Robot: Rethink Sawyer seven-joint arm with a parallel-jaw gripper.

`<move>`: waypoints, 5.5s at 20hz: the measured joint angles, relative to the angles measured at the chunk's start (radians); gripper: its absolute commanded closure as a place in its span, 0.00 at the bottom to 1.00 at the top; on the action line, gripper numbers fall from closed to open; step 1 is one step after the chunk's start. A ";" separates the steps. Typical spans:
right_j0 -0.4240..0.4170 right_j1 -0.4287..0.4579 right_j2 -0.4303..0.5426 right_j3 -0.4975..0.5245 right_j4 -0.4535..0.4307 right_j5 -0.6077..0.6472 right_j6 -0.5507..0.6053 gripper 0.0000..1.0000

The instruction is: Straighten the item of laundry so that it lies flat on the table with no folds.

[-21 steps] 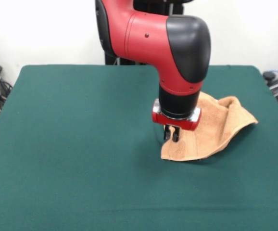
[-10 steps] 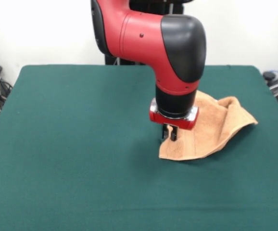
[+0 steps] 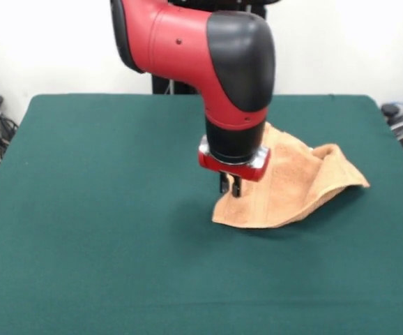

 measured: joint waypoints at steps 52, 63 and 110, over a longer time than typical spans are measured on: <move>-0.178 0.010 0.090 -0.055 -0.160 0.110 0.000 1.00; -0.178 0.000 0.090 -0.051 -0.163 0.111 0.000 1.00; -0.278 0.058 0.185 -0.157 -0.293 0.272 0.000 0.00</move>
